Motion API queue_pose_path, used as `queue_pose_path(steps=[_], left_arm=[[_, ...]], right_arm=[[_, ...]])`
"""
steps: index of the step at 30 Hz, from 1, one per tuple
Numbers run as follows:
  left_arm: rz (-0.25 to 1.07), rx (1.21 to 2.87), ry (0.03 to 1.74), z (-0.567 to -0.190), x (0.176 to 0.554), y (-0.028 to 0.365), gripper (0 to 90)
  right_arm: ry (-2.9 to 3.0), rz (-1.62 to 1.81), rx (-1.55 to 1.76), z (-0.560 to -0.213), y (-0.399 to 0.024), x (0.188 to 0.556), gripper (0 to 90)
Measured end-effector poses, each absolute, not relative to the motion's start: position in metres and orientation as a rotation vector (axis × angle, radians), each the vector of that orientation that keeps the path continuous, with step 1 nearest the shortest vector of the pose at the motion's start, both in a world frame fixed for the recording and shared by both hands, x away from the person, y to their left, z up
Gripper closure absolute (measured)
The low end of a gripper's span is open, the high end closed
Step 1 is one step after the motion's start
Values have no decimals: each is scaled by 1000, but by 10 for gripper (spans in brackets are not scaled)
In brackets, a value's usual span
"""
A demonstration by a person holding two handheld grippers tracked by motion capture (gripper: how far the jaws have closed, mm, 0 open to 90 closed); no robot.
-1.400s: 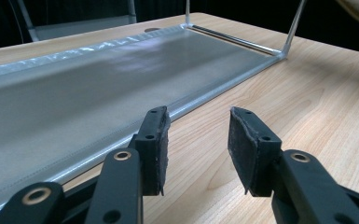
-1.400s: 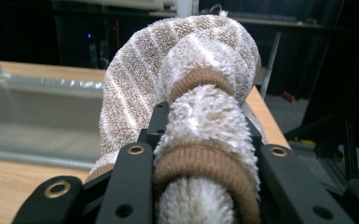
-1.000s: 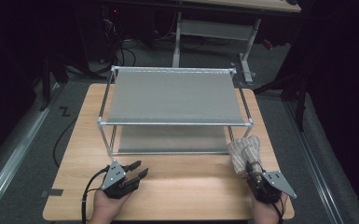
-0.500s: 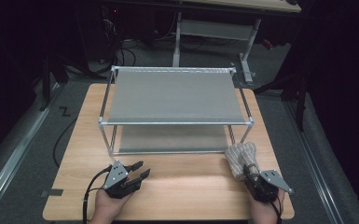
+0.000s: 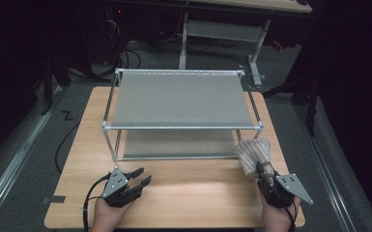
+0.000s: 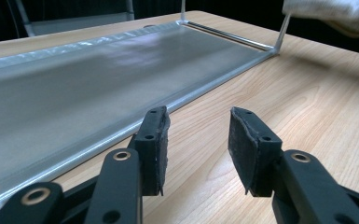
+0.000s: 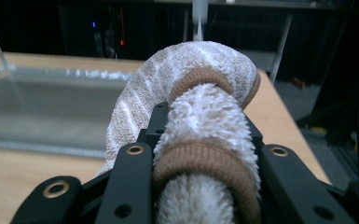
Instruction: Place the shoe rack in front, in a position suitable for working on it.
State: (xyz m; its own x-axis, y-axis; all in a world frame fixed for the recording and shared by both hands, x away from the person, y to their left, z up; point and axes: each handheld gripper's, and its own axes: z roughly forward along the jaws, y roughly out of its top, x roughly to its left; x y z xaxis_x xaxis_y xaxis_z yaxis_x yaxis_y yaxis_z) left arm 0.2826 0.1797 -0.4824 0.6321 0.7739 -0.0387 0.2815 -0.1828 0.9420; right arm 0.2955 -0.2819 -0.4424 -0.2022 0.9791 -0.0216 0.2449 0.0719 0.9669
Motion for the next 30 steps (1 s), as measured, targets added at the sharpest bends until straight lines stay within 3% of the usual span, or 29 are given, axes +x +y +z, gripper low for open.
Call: queue_pose_path(steps=[9,30], left_arm=[[565,1751,860,-483,277,182,576],[524,1755,767,-479,289,157,566]], right_arm=[[1491,1241,1176,-420,-275,294,675],[1703,1061,1413,-482,-288,309,675]])
